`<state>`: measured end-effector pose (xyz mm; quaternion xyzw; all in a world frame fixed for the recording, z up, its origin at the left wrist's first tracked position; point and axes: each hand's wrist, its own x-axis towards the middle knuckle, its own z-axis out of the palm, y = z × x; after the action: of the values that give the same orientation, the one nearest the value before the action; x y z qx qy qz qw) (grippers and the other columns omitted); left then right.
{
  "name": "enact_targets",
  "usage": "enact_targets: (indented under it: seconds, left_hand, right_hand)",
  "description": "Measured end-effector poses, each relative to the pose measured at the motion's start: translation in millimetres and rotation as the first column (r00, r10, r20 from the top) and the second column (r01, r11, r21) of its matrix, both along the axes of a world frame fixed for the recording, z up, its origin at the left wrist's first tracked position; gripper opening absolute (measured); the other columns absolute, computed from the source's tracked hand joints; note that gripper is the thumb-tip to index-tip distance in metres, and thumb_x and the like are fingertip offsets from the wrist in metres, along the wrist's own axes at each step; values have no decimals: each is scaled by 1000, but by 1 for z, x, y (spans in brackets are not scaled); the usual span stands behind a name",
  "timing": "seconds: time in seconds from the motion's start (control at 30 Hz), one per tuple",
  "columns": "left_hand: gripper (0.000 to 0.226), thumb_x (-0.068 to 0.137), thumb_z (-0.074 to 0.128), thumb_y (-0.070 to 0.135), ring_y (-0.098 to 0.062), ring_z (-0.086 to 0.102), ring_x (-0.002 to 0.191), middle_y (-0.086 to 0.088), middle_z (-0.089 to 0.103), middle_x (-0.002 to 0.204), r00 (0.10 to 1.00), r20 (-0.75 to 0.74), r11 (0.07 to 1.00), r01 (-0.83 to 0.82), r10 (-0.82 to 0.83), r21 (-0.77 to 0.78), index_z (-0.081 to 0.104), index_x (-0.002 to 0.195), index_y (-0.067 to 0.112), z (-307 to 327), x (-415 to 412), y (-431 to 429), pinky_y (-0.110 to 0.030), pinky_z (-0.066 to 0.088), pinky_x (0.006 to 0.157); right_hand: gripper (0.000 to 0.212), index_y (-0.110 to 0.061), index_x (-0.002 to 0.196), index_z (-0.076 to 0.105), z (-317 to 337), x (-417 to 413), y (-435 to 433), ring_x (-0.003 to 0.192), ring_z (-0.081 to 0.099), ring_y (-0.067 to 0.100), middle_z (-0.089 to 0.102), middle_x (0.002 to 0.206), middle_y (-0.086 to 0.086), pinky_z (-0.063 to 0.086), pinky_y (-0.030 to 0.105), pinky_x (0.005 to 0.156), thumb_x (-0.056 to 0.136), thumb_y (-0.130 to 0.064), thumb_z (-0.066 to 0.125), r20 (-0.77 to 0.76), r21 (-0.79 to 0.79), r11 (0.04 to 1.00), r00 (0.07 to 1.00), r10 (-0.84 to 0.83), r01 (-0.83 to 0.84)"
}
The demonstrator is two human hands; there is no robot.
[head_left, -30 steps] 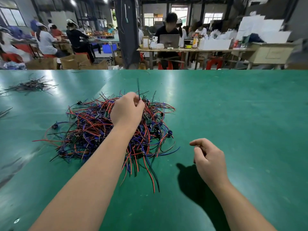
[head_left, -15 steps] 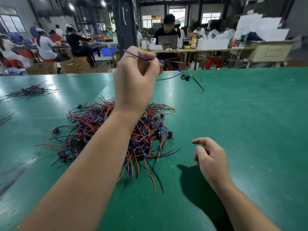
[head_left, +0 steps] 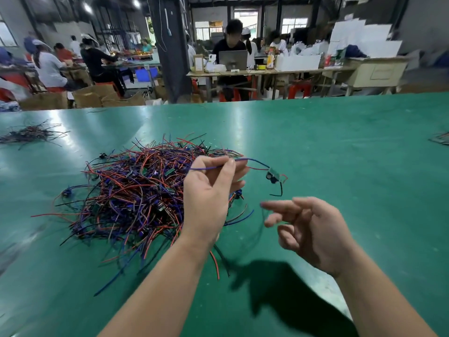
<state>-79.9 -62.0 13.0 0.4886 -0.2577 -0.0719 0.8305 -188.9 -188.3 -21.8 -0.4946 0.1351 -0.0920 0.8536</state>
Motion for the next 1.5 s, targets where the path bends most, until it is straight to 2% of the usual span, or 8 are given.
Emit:
enact_targets:
  seconds: [0.27, 0.5, 0.73, 0.9, 1.03, 1.23, 1.37, 1.5]
  left_hand:
    - [19, 75, 61, 18, -21, 73, 75, -13, 74, 89, 915, -306, 959, 283, -261, 29, 50, 89, 13, -43, -8, 13, -25, 56, 59]
    - [26, 71, 63, 17, -17, 72, 71, -11, 75, 87, 795, -476, 900, 435, -376, 16, 51, 93, 14, -50, -2, 15, -24, 56, 56]
    - [25, 61, 54, 0, -23, 71, 64, -15, 73, 86, 705, -491, 821, 569, -512, -38, 71, 77, 9, -54, 15, 28, -28, 57, 56]
    - [37, 65, 44, 3, -19, 71, 67, -13, 74, 93, 695, -460, 780, 626, -553, 8, 78, 77, 13, -59, 27, 32, -28, 57, 56]
    - [56, 65, 51, 33, -30, 67, 98, -21, 66, 116, 546, -440, 613, 790, -713, -13, 71, 110, 6, -58, 29, 36, -38, 58, 75]
    - [64, 80, 53, 49, -33, 60, 114, -23, 63, 120, 434, -249, 500, 744, -866, -442, 64, 119, -1, -50, 45, 54, -50, 31, 108]
    - [69, 55, 76, 65, -22, 72, 75, -14, 74, 89, 648, -389, 686, 726, -655, 52, 77, 92, 7, -51, 40, 50, -32, 57, 66]
    - [45, 58, 79, 60, -15, 70, 65, -4, 72, 75, 681, -410, 555, 733, -607, 394, 77, 77, 19, -60, -3, 23, -21, 52, 50]
  right_hand:
    - [20, -14, 88, 70, 0, 10, -5, 50, 51, 9, 69, 82, 6, 43, 17, 45, 72, -22, 63, 131, 193, 930, 931, -340, 312]
    - [49, -16, 105, 73, -2, 3, -11, 55, 48, 10, 52, 63, -2, 45, 17, 54, 57, -17, 85, 316, 183, 976, 933, -173, 118]
    - [32, -15, 65, 50, 4, 3, -14, 39, 43, 5, 48, 52, -2, 31, 13, 38, 60, -39, 70, 74, 97, 920, 920, -386, 379]
    - [63, -13, 60, 48, 4, 0, -12, 33, 31, 6, 35, 45, -1, 21, 14, 35, 34, -50, 93, 92, 107, 973, 973, -212, 202]
    - [50, -17, 49, 56, -1, -4, -2, 33, 30, 6, 41, 45, 0, 17, 14, 42, 35, -45, 94, 62, -98, 994, 997, 46, -40]
    - [31, -8, 74, 66, -2, -14, -14, 36, 19, 8, 58, 64, 1, 36, 11, 42, 69, -33, 83, 354, 4, 912, 854, 382, -409]
    - [34, -14, 66, 68, -3, -15, -9, 37, 28, 9, 58, 59, 5, 32, 9, 41, 55, -36, 91, 192, -85, 928, 908, 373, -364]
    - [40, -14, 52, 57, -9, -4, 3, 35, 33, 9, 43, 50, 9, 24, 12, 37, 61, -39, 87, -130, -443, 881, 984, 123, -169]
